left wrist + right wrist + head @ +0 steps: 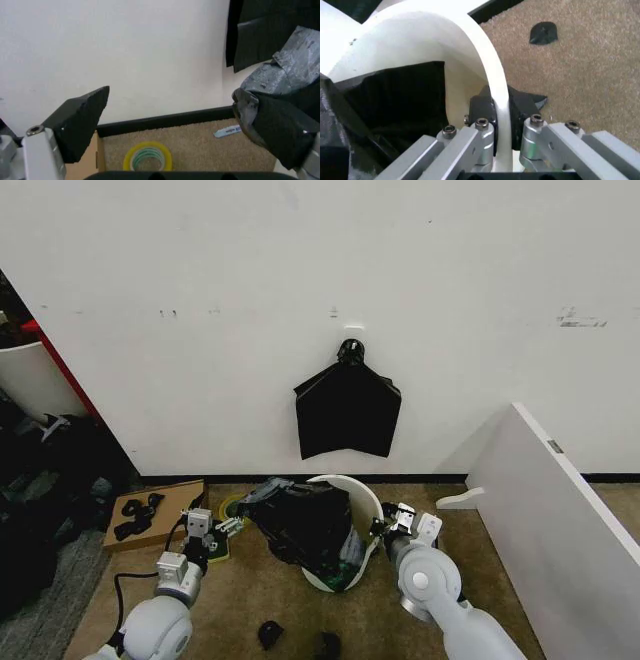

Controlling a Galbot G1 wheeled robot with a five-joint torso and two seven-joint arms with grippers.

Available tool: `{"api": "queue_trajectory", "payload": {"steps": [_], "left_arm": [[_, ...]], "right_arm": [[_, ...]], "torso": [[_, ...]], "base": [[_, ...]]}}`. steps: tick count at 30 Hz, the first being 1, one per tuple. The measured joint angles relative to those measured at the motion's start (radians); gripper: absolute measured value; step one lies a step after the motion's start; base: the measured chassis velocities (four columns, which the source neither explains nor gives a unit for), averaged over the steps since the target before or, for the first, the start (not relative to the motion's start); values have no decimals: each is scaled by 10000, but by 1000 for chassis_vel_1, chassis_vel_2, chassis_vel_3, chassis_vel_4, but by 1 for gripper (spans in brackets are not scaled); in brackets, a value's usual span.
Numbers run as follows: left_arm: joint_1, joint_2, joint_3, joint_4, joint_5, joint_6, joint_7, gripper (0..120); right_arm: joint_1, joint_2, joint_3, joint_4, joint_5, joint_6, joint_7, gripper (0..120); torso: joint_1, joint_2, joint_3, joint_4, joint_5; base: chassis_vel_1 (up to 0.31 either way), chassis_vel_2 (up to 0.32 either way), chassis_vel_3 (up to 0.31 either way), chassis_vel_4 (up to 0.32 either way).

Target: Place the garbage bag over the trash bin.

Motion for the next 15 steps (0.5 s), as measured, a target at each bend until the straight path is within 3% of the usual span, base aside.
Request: {"api": "queue_trajectory", "payload": {"steps": [15], "left_arm": [[-13,-73,-76,25,39,-14,15,100]], "right_arm": [[-94,331,-379,-186,-450,140,-84,4]], "torso": [[0,0,-1,2,-1]], "base": [[0,0,0,0]]}}
